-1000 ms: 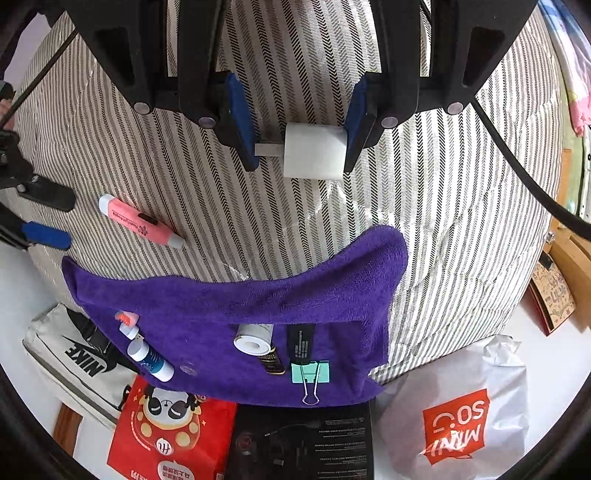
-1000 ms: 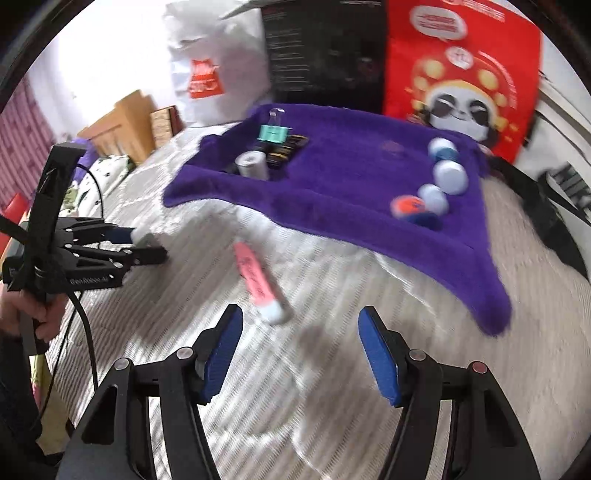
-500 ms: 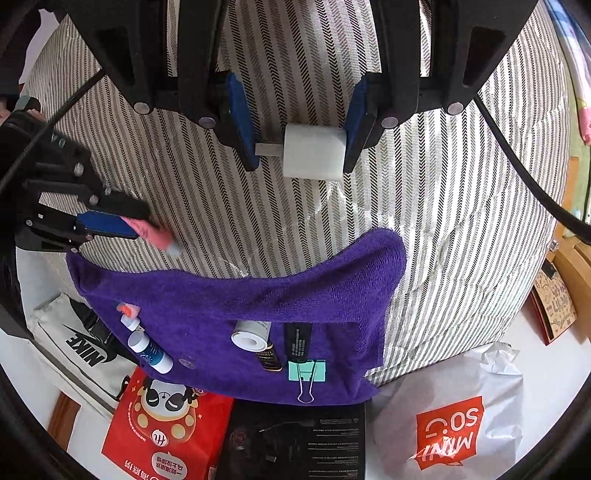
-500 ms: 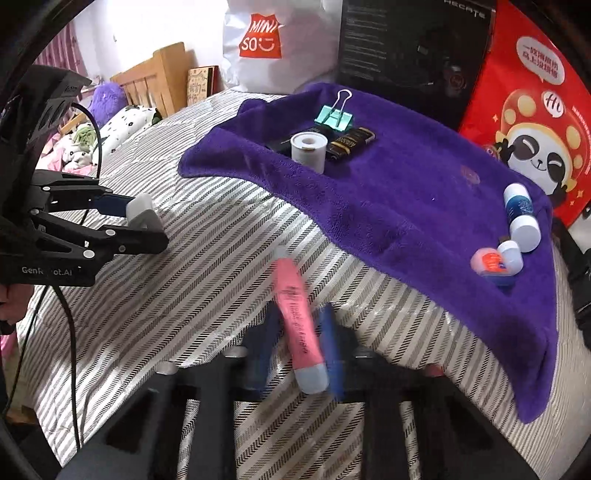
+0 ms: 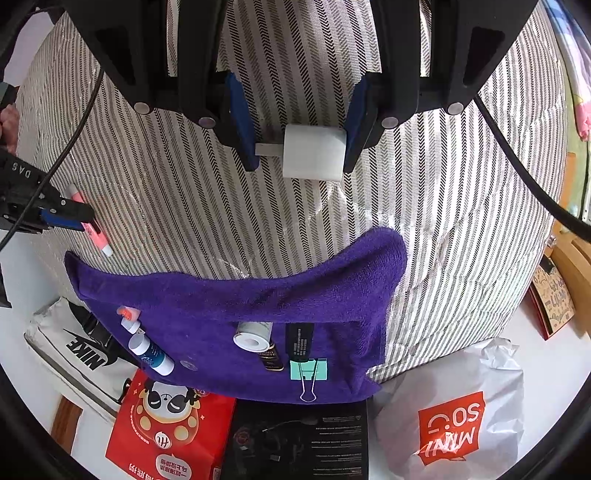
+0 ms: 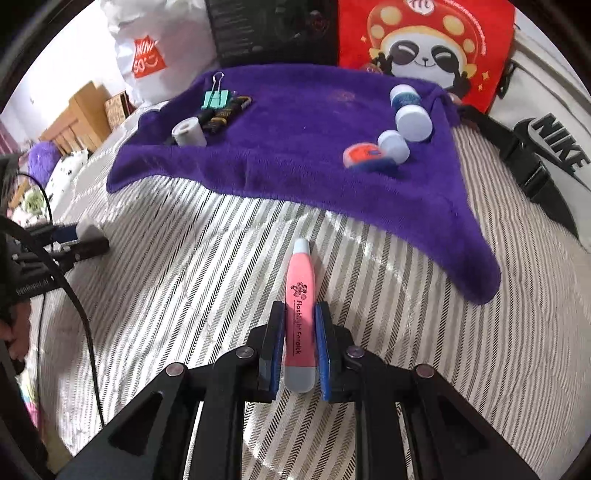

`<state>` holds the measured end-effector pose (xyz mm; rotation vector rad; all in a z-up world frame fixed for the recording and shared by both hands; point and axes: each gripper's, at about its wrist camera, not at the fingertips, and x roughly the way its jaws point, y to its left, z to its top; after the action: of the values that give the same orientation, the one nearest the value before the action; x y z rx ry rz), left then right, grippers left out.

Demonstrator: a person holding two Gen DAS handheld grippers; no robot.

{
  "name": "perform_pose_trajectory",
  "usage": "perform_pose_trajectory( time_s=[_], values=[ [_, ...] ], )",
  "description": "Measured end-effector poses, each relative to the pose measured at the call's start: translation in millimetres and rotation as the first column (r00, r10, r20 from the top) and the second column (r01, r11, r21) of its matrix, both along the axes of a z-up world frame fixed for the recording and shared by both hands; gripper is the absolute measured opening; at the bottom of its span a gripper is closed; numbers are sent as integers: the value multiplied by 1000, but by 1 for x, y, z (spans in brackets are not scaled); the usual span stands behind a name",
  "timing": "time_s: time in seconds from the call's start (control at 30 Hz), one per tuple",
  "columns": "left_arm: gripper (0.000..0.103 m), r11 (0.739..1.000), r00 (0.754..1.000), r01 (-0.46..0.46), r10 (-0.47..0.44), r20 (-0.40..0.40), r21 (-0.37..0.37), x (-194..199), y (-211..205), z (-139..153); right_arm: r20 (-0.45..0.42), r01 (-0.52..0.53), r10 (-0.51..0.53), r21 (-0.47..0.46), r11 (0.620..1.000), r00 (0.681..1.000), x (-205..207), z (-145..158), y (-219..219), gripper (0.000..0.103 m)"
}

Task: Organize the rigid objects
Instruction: 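Lift the pink highlighter toward the towel while the left tool holds the charger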

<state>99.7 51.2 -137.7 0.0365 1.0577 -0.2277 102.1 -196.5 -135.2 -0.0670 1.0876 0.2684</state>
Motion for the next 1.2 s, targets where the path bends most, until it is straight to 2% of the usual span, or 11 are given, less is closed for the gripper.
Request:
perform_pose_trajectory(
  time_s=[0.17, 0.33, 0.47, 0.6, 0.73, 0.87, 1.0, 1.1, 1.2],
  values=[
    [42, 1000, 1000, -2, 2, 3, 9, 0, -1, -1, 24, -18, 20, -57, 998, 1000, -4, -1, 8, 17],
    [42, 1000, 1000, 4, -4, 6, 17, 0, -2, -1, 19, -2, 2, 7, 1000, 1000, -2, -1, -1, 17],
    [42, 1000, 1000, 6, -6, 16, 22, -1, -3, -2, 48, -27, 29, -36, 999, 998, -5, -2, 4, 17],
    [43, 999, 999, 1, -3, 49, 39, -5, -5, -4, 68, -27, 26, 4, 1000, 997, -7, -3, -1, 18],
    [43, 999, 998, 2, -4, 67, 38, -6, -4, -4, 91, -39, 41, -28, 999, 995, -11, -4, 3, 17],
    [42, 1000, 995, -2, -1, 96, 28, -11, -3, -5, 93, -18, 17, 4, 1000, 995, -10, -4, -1, 17],
    [44, 1000, 991, -8, 4, 132, 24, -17, -4, -6, 166, -16, 16, 1, 1000, 986, -21, -7, -1, 17],
    [44, 1000, 987, -7, 4, 163, 20, -20, -4, -7, 198, 4, -9, 25, 1000, 980, -25, -8, -4, 17],
    [44, 1000, 984, -11, 8, 177, 16, -22, -4, -8, 211, 7, -9, 12, 1000, 978, -26, -8, -2, 17]
  ],
)
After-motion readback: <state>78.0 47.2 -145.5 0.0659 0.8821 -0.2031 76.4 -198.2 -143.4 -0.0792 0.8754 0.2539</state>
